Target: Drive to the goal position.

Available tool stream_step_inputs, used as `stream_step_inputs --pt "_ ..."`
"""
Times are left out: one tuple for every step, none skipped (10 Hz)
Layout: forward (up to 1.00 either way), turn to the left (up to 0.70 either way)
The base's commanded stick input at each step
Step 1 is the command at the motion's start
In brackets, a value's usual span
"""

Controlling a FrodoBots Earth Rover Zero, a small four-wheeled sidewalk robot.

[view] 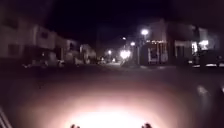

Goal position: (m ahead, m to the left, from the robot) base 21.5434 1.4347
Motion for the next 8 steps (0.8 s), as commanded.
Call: stream_step_inputs --pt "0.7 0.0" --pt "0.7 0.0" --pt "0.7 0.0" --pt "0.7 0.0" --pt "0.7 0.0" --pt "0.7 0.0" --pt "0.7 0.0" --pt "0.7 0.0"
